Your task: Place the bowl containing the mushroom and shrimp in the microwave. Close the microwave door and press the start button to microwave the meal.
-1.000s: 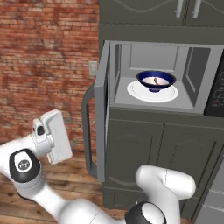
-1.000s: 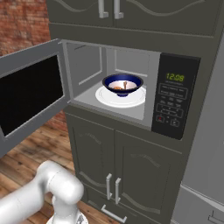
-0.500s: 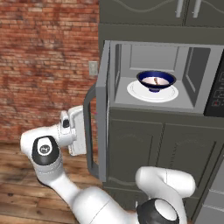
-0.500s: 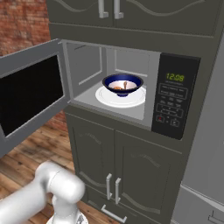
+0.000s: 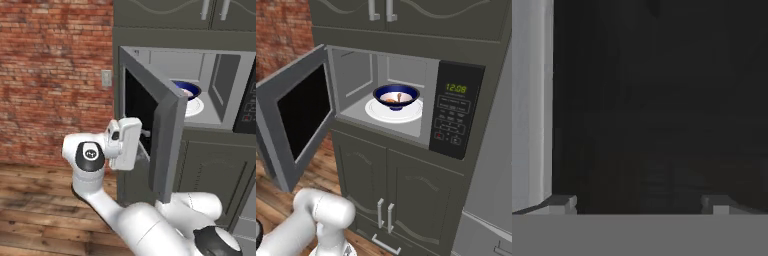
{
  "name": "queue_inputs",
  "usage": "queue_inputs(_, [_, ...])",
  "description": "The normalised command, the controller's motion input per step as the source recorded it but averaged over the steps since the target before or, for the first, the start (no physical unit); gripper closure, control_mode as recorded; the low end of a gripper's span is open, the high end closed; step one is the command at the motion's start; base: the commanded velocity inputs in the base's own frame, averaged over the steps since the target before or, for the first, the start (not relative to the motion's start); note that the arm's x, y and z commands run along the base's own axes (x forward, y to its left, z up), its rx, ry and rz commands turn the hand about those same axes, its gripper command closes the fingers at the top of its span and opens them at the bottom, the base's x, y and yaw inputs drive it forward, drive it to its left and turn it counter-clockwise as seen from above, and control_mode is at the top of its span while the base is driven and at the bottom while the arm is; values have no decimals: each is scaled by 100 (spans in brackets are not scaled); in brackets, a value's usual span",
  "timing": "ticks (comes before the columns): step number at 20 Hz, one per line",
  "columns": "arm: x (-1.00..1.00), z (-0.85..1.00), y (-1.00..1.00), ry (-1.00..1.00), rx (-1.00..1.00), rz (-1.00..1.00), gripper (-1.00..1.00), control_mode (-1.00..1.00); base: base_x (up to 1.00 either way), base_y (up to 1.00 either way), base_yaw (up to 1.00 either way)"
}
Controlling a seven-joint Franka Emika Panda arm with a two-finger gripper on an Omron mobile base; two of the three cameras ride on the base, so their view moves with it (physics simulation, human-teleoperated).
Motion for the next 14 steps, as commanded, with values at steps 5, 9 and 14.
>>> queue_inputs(5, [-22,0,-100,-16,10,-3,-100,-100,0,0,0])
queue_inputs(9, [-21,0,-100,-21,4,0,-100,-100,0,0,0])
queue_inputs(14, [-2,0,-100,-17,3,0,-100,-100,0,0,0])
